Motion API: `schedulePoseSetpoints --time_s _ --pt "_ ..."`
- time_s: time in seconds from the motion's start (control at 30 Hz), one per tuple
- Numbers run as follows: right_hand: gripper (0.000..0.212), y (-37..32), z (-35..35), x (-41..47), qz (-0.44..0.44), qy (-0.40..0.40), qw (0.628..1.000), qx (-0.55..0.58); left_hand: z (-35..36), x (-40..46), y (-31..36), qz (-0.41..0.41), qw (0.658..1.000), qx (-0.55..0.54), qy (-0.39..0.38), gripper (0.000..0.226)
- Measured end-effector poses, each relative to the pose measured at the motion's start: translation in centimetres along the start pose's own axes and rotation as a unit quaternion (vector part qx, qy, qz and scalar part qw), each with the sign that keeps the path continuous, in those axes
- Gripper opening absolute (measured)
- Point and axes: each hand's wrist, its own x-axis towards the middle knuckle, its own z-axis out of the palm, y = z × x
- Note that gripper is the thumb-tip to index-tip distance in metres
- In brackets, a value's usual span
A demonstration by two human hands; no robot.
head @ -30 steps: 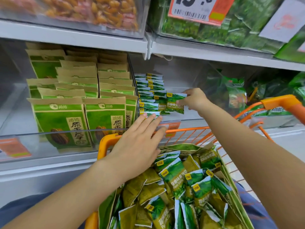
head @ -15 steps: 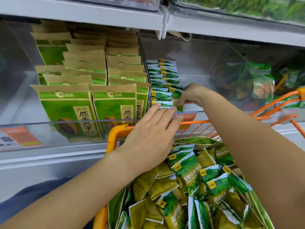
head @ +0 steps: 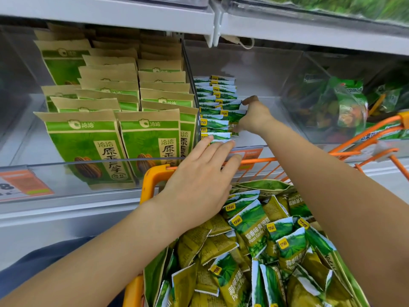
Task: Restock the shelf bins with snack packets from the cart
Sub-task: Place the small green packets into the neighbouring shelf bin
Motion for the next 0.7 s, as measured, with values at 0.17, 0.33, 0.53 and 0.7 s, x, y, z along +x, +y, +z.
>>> schedulePoseSetpoints --time_s 0.17,0.33,0.53,0.7 --pt "0.096 0.1 -0.1 -0.1 -0.017 -0.005 1.0 -0.01 0.0 0.0 -0.1 0.001 1.0 -0.004 -0.007 0.053" --pt "0.065 2.0 -3.5 -3.1 -0.065 0.091 0.994 -0.006 0.1 0.0 -0.3 0.011 1.0 -0.007 -0.008 0.055" --pt "0.005 5.4 -6.0 -13.5 -0.166 0.186 0.956 0.155 -0.7 -0.4 -0.1 0.048 0.995 -0.081 0.033 0.042" --pt "0.016 6.4 -2.5 -17.5 -0.198 -0.066 0.976 -0.057 -1.9 -1.1 1.0 0.063 0.984 -0.16 0.034 0.026"
